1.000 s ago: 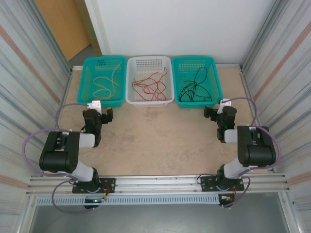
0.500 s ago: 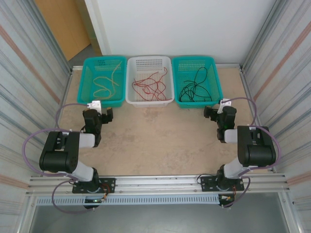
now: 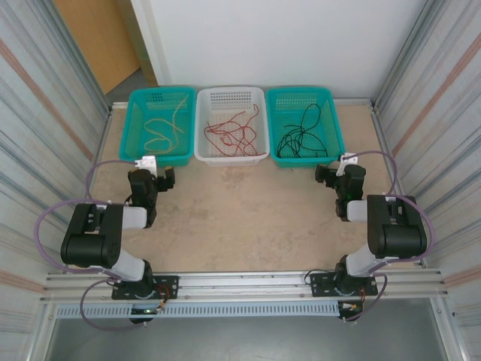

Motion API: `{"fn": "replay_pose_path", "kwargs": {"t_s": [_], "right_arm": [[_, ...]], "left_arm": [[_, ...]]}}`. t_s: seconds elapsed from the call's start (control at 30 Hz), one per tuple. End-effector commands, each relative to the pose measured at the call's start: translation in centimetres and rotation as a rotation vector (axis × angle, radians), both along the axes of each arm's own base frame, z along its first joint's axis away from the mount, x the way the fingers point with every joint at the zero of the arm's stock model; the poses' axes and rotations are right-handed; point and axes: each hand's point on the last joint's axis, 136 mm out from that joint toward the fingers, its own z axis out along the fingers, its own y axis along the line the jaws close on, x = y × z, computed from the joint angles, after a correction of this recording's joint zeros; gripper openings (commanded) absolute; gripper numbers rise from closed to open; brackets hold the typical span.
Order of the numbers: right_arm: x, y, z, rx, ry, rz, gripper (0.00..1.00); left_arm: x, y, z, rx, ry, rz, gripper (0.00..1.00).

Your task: Untangle the cables

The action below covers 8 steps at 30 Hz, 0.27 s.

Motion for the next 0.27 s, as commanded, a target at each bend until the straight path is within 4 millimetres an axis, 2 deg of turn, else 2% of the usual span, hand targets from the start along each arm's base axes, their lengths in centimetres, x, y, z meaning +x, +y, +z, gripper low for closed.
{"fn": "replay_pose_path", "kwargs": {"t_s": [0.0, 0.23], "right_arm": [[0.44, 0.20, -0.01, 0.017, 0.009, 0.002, 0.99], [0.18, 0.35, 0.33, 0.015, -0.008, 0.008, 0.99]], "left_arm": [[0.45, 0.08, 0.30, 0.027, -0.003, 0.001, 0.99], [0.47, 0.07, 0.38, 0.027, -0.006, 0.001, 0.99]]}}
